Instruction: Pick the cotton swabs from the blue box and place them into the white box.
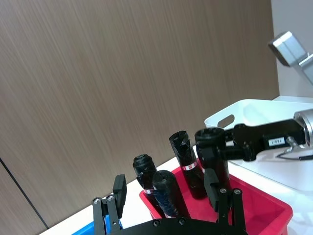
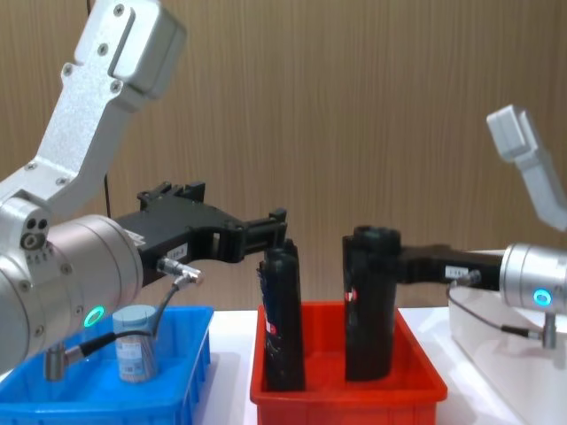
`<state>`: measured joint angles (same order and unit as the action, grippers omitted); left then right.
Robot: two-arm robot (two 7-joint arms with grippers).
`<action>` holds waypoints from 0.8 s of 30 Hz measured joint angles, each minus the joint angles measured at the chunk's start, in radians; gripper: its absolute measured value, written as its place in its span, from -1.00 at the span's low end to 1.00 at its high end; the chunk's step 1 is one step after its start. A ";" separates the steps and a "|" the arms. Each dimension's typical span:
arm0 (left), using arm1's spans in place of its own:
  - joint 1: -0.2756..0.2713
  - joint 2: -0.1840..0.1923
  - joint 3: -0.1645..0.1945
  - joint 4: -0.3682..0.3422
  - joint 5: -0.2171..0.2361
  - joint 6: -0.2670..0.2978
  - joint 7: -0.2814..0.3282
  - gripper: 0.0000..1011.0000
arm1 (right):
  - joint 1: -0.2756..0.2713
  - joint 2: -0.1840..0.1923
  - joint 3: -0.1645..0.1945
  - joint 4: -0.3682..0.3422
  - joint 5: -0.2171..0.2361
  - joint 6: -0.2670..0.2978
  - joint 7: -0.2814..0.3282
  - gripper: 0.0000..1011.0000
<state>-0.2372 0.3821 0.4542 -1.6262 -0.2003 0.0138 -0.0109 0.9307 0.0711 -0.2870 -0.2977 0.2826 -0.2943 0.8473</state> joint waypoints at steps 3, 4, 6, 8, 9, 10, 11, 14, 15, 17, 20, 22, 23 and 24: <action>0.000 0.000 0.000 0.000 0.000 0.000 0.000 0.99 | -0.039 0.016 0.008 -0.098 0.000 0.038 -0.015 -0.23; 0.000 0.000 0.000 0.000 0.000 0.000 0.000 0.99 | -0.048 0.020 0.011 -0.122 0.000 0.047 -0.019 -0.25; 0.000 0.000 0.000 0.000 0.000 0.000 0.000 0.99 | -0.065 0.027 0.015 -0.166 0.002 0.065 -0.028 -0.26; 0.000 0.000 0.000 0.000 0.000 0.000 0.000 0.99 | -0.097 0.043 0.026 -0.254 0.005 0.098 -0.045 -0.28; 0.000 0.000 0.000 0.000 0.000 0.000 0.000 0.99 | -0.104 0.046 0.029 -0.274 0.006 0.103 -0.047 -0.28; 0.000 0.000 0.000 0.000 0.000 0.000 0.000 0.99 | -0.113 0.051 0.033 -0.299 0.008 0.111 -0.053 -0.28; 0.000 0.000 0.000 0.000 0.000 0.000 0.000 0.99 | -0.117 0.053 0.035 -0.312 0.010 0.118 -0.057 -0.28; 0.000 0.000 0.000 0.000 0.000 0.000 0.000 0.99 | -0.149 0.072 0.050 -0.403 0.019 0.148 -0.078 -0.28; 0.000 0.000 0.000 0.000 0.000 0.000 0.000 0.99 | -0.149 0.072 0.050 -0.403 0.019 0.148 -0.078 -0.28; 0.000 0.000 0.000 0.000 0.000 0.000 0.000 0.99 | -0.164 0.082 0.061 -0.454 0.024 0.165 -0.090 -0.28; 0.000 0.000 0.000 0.000 0.000 0.000 0.000 0.99 | -0.182 0.095 0.074 -0.515 0.031 0.183 -0.107 -0.28; 0.000 0.000 0.000 0.000 0.000 0.000 0.000 0.99 | -0.195 0.104 0.083 -0.556 0.034 0.195 -0.119 -0.28; 0.000 0.000 0.000 0.000 0.000 0.000 0.000 0.99 | -0.199 0.107 0.085 -0.564 0.035 0.198 -0.123 -0.28; 0.000 0.000 0.000 0.000 0.000 0.000 0.000 0.99 | -0.203 0.110 0.088 -0.580 0.035 0.202 -0.130 -0.28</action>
<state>-0.2372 0.3821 0.4542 -1.6262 -0.2004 0.0138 -0.0109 0.7277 0.1809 -0.1986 -0.8773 0.3174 -0.0923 0.7175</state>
